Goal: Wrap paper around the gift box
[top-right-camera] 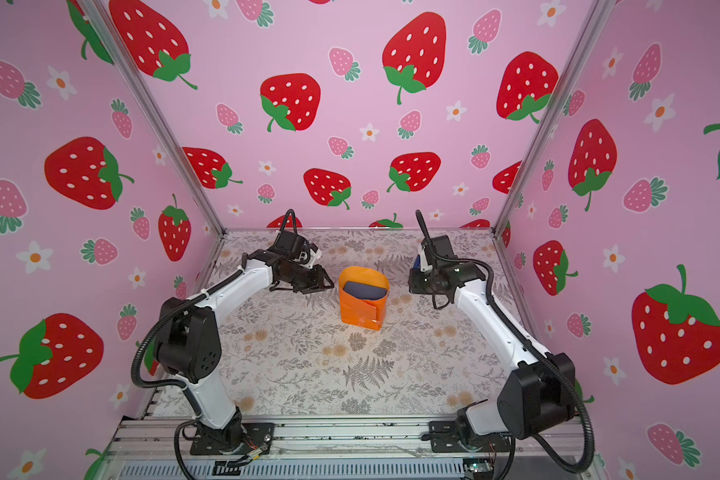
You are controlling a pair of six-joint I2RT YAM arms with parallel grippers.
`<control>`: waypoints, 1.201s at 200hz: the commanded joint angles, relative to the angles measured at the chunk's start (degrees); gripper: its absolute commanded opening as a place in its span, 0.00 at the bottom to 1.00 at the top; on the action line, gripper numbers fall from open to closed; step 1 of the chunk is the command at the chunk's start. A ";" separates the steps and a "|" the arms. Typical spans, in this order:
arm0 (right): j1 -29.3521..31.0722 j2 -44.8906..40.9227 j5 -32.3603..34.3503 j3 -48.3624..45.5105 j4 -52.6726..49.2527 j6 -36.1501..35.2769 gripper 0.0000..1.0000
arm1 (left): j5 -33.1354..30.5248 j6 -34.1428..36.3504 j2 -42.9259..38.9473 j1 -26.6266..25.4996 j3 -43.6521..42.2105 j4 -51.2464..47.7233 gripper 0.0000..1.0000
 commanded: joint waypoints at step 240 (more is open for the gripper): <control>8.98 14.45 -18.61 -3.04 18.98 0.90 0.32 | -7.57 -4.16 -16.56 0.18 -19.91 -0.15 0.40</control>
